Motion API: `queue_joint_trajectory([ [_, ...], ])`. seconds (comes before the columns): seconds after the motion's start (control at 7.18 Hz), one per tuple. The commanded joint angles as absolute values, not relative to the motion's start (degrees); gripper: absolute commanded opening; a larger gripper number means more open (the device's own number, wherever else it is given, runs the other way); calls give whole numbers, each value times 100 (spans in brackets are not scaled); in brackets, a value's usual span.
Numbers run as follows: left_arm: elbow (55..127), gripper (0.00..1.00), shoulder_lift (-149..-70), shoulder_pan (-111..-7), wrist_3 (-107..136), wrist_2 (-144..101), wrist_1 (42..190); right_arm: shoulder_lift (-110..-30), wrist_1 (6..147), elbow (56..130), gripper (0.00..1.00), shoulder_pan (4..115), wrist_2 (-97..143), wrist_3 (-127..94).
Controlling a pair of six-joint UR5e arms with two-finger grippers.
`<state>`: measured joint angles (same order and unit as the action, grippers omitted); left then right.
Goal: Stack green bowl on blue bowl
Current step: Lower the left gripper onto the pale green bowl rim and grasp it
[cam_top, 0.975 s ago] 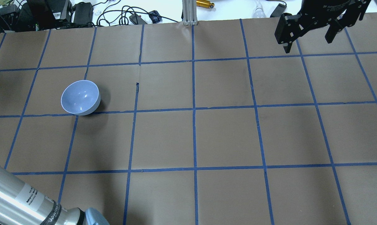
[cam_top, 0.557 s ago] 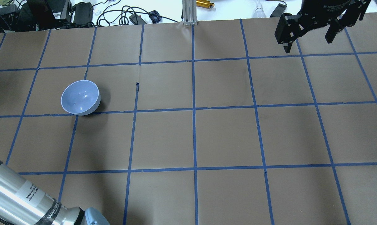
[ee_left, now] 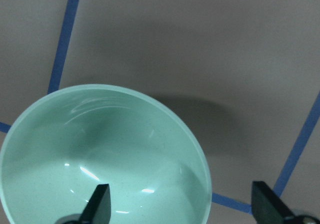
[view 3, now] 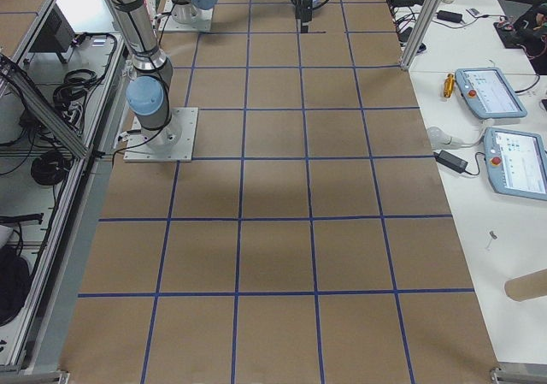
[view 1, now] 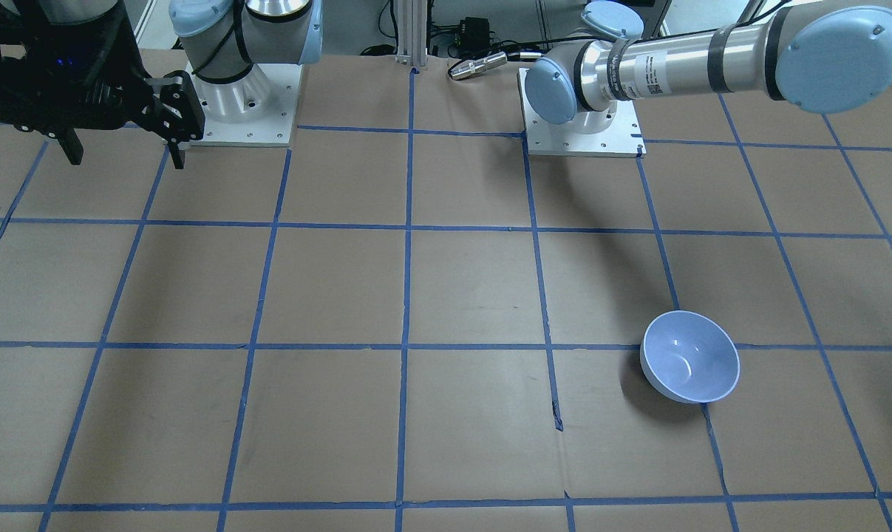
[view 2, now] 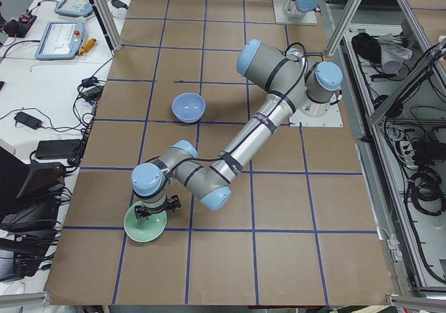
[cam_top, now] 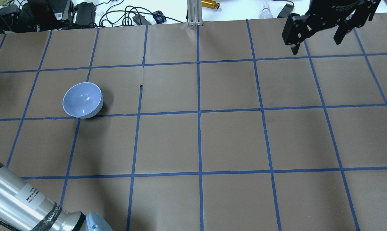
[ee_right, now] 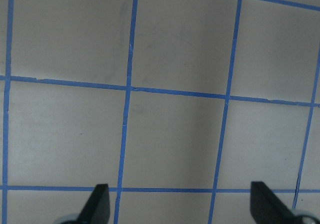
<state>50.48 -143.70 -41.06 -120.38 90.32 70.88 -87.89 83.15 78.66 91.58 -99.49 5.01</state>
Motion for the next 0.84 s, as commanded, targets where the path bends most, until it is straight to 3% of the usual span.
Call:
queue_joint_trajectory([
  [0.0, 5045, 100, -14475, -4069, -12111, 9035, 7084, -8789, 8314, 7866, 100, 9158, -9949, 501],
  [0.28, 5036, 97, -14616, -4069, -12085, 9035, 6744, -8789, 8314, 7866, 100, 9158, -9949, 501],
  [0.56, 5027, 84, -14660, -4069, -12067, 9062, 6733, -8789, 8314, 7866, 100, 9149, -9949, 501],
  [0.7, 5036, 19, -14669, -4069, -12033, 9070, 6698, -8789, 8314, 7866, 100, 9158, -9949, 501],
])
